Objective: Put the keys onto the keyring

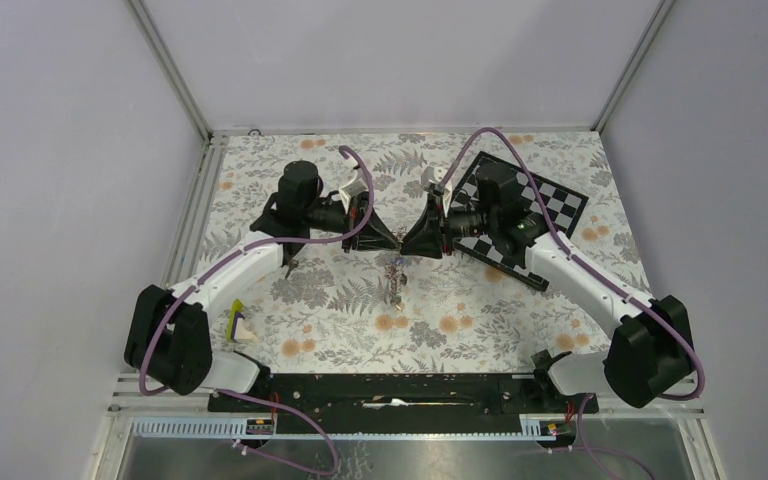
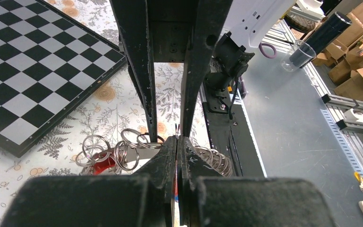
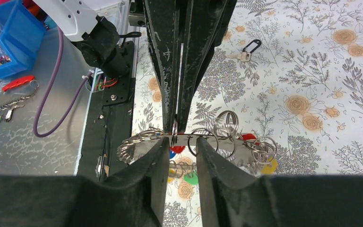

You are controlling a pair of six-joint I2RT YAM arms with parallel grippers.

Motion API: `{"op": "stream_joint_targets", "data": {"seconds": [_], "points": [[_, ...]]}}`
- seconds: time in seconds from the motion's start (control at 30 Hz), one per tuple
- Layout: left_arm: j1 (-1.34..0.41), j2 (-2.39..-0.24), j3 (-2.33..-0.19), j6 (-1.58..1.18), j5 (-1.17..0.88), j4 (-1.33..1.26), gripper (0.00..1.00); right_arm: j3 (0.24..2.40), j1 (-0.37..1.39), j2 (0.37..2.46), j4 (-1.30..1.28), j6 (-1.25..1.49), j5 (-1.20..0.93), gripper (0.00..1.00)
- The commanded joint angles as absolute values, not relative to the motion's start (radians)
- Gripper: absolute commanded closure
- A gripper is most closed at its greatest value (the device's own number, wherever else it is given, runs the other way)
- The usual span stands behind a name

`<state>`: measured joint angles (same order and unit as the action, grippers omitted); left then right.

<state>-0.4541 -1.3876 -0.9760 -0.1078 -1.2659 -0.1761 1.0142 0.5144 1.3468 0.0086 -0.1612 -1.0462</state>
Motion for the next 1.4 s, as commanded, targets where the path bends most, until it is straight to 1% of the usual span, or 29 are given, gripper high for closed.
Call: {"op": "stream_joint_targets", "data": {"seconds": [0.0,0.07,0.2,0.23,0.3,0.4,0.5,0.63,0.7,0.83,0.9,0.97,1.13,1.27,1.37], "points": [[-0.455,-1.379,-0.973,-0.156,-1.317,-0.303,1.0,1.062,0.53,1.359,0.014,-0.172,-1.034,0.7],[-0.456,-1.379,-0.968,-0.158,-1.318,-0.308,1.0,1.065,0.533,1.363,0.014,-0.169,-1.036,0.77],[-0.456,-1.379,-0.962,-0.156,-1.315,-0.308,1.0,1.069,0.533,1.362,0.014,-0.169,-1.033,0.98],[-0.456,-1.379,-0.961,-0.154,-1.314,-0.309,1.0,1.069,0.534,1.359,0.013,-0.169,-1.031,1.0],[-0.455,-1.382,-0.959,-0.149,-1.311,-0.306,1.0,1.07,0.534,1.349,0.007,-0.176,-1.016,1.0],[-0.454,-1.383,-0.969,-0.109,-1.307,-0.266,1.0,1.101,0.535,1.341,-0.111,-0.259,-0.96,1.0],[-0.453,-1.39,-1.019,0.031,-1.287,-0.11,1.0,1.129,0.54,1.336,-0.197,-0.308,-0.927,1.0],[-0.455,-1.41,-1.079,0.134,-1.272,0.017,0.99,1.17,0.557,1.34,-0.283,-0.349,-0.889,1.0],[-0.456,-1.415,-1.086,0.137,-1.275,0.021,1.0,1.176,0.56,1.338,-0.296,-0.353,-0.882,1.0],[-0.456,-1.422,-1.082,0.136,-1.281,0.022,0.99,1.182,0.561,1.332,-0.315,-0.364,-0.873,1.0],[-0.456,-1.421,-1.08,0.141,-1.277,0.022,0.87,1.191,0.56,1.333,-0.33,-0.373,-0.866,1.0],[-0.456,-1.418,-1.079,0.15,-1.273,0.021,0.78,1.201,0.561,1.335,-0.347,-0.377,-0.863,1.0],[-0.458,-1.413,-1.094,0.182,-1.273,0.021,0.71,1.218,0.563,1.342,-0.371,-0.371,-0.857,1.0],[-0.479,-1.413,-1.095,0.223,-1.266,0.018,0.63,1.22,0.562,1.347,-0.373,-0.357,-0.857,1.0],[-0.498,-1.424,-1.11,0.265,-1.254,0.044,0.6,1.221,0.562,1.352,-0.374,-0.347,-0.861,1.0]]}}
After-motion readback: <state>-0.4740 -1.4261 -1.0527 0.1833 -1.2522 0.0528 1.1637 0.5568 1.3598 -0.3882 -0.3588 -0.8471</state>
